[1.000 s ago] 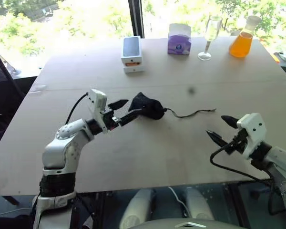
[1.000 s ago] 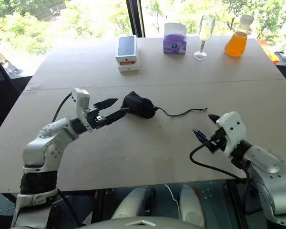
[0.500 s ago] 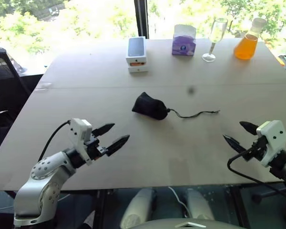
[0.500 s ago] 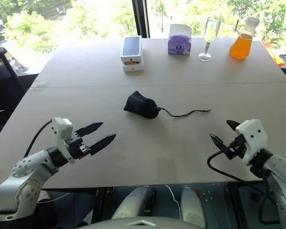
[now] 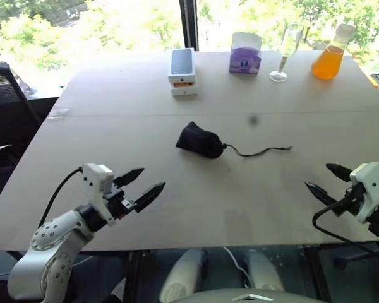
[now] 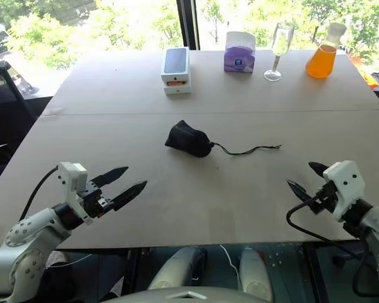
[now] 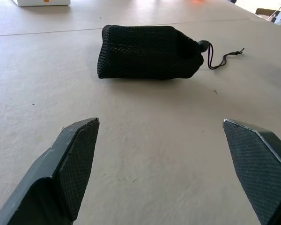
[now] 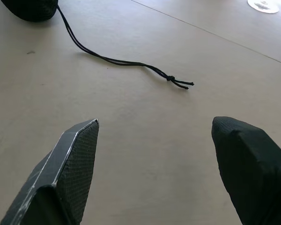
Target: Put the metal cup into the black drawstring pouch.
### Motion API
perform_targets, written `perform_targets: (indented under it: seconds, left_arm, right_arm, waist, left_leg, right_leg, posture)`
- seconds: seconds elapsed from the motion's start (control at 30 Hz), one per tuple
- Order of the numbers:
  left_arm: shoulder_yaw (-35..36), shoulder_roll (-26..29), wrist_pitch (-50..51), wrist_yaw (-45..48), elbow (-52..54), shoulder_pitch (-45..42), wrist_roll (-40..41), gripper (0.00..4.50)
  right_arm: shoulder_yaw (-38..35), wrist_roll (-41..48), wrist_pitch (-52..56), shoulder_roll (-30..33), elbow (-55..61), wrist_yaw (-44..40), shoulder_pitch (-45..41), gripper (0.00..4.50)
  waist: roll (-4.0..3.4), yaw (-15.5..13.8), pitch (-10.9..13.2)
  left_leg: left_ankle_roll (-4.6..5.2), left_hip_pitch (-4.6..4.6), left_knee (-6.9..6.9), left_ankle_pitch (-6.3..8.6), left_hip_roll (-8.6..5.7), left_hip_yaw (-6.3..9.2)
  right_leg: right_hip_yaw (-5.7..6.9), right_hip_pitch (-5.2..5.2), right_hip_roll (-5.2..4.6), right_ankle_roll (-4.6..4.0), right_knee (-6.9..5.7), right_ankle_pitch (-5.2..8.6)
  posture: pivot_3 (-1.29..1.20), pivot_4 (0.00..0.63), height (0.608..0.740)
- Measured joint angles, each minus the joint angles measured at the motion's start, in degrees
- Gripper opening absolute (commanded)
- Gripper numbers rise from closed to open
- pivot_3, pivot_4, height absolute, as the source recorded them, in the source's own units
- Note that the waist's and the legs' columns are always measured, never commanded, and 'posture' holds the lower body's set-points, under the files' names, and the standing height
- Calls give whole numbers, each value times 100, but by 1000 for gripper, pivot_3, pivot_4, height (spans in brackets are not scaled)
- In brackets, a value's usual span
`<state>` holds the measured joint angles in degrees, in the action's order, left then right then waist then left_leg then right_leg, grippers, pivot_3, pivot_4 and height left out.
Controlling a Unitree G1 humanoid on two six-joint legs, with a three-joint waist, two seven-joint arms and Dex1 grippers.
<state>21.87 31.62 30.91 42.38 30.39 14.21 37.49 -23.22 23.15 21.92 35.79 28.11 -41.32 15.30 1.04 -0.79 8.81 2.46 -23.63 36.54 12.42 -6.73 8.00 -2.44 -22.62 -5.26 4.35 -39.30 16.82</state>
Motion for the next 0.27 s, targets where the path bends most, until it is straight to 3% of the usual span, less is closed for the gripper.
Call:
perform_targets:
  seconds: [0.27]
  left_arm:
    - [-5,0,-7,-103,83,91,86,4358]
  right_arm:
    - [96,14,-223,4,-453,-140,-532,3826]
  waist:
    - [-2,-2,0]
  left_leg:
    - [0,-4,-5,0,1,7]
  right_leg:
    - [4,2,1,0,14,0]
  posture:
    - [0,150,740]
